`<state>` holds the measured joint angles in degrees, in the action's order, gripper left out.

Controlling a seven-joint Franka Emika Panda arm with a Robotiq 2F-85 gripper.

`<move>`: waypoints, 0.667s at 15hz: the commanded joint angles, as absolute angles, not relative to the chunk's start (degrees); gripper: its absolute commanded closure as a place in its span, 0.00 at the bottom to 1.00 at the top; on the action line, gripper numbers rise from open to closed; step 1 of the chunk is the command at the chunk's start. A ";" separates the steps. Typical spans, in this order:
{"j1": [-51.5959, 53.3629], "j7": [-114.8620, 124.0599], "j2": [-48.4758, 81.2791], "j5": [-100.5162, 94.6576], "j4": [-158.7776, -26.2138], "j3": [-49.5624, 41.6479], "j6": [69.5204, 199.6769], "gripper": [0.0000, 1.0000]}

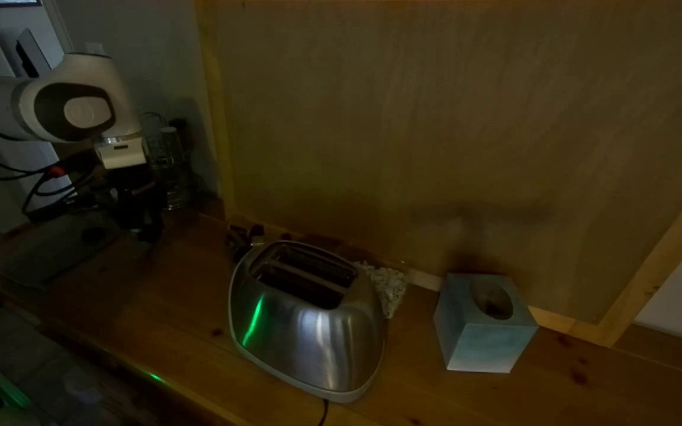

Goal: Pick up the laying spice bottle on the counter and put it right side up on the counter

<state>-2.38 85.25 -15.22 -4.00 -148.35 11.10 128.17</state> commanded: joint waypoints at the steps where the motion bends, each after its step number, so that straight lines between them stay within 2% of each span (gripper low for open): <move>1: -2.55 90.55 -17.20 -9.69 -149.77 11.32 129.17 0.76; 10: -2.68 103.88 -15.44 -21.75 -148.73 12.50 129.14 0.76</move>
<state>-2.44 98.57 -15.45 -17.26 -148.45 11.62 128.17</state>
